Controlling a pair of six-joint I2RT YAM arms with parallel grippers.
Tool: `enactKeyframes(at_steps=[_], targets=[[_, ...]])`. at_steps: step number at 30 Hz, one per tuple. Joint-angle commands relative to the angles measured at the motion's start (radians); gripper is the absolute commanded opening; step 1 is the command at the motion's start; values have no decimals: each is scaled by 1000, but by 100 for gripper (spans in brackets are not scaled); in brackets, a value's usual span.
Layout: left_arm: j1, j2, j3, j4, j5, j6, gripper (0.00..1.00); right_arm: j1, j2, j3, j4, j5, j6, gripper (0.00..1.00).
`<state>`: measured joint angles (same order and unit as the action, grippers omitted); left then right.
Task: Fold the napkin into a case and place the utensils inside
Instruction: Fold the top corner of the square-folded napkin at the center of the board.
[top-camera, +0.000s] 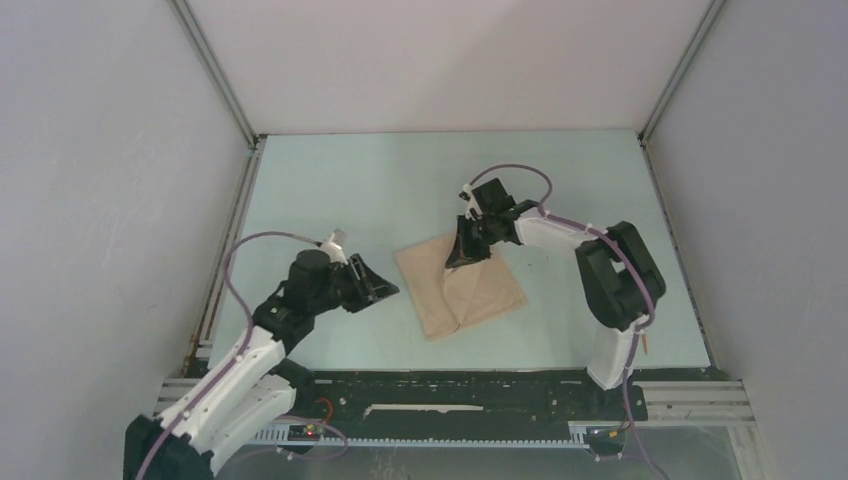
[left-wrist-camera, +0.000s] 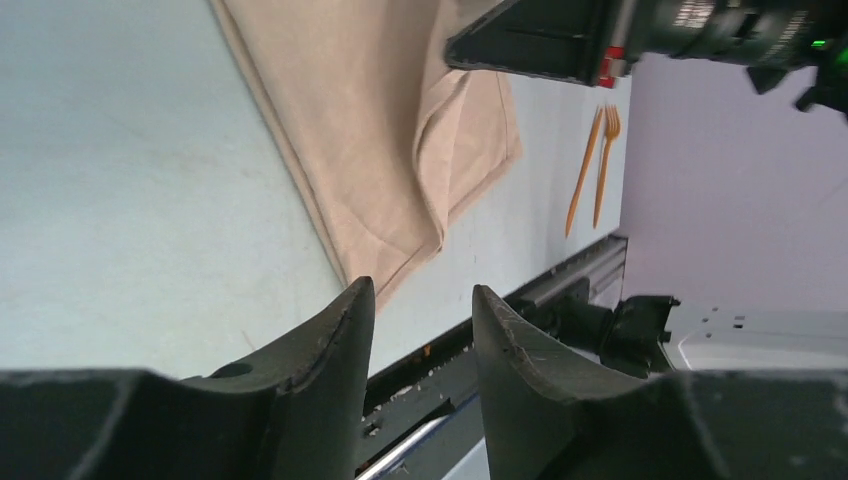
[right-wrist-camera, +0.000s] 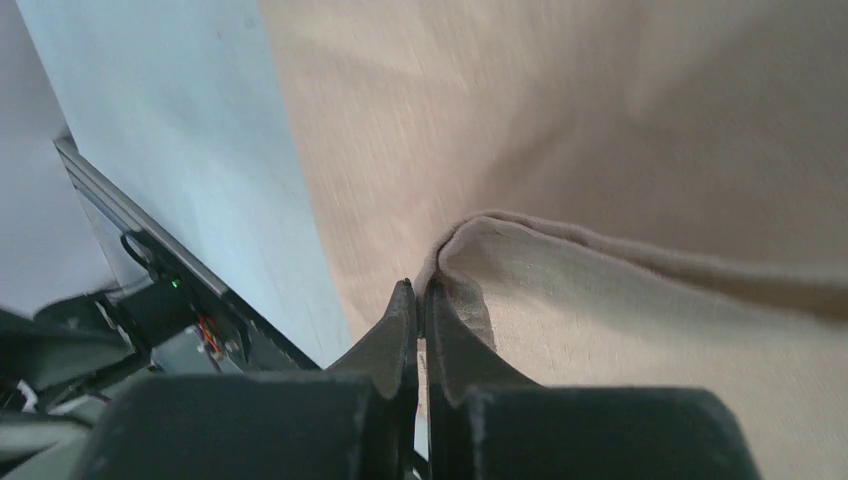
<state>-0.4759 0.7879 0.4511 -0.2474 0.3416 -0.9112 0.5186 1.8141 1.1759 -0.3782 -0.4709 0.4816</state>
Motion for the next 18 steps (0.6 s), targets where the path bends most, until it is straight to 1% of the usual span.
enactKeyframes(at_steps=[1, 4, 6, 9, 11, 15, 18], targets=[[89, -121, 52, -221, -46, 88, 47, 36, 127, 157, 18, -14, 73, 0], [116, -158, 58, -264, -36, 102, 47, 54, 219, 261, -8, -26, 84, 0], [120, -168, 53, -272, -28, 105, 47, 59, 253, 315, -47, -30, 77, 0], [121, -169, 38, -271, -16, 103, 47, 60, 259, 319, -43, -27, 74, 0], [122, -171, 25, -258, -6, 100, 47, 59, 250, 321, -70, -27, 67, 0], [121, -156, 6, -231, 20, 97, 47, 48, 152, 202, -83, 1, 47, 0], [121, -131, -26, -164, 65, 71, 47, 39, 65, 109, -109, 22, 31, 0]])
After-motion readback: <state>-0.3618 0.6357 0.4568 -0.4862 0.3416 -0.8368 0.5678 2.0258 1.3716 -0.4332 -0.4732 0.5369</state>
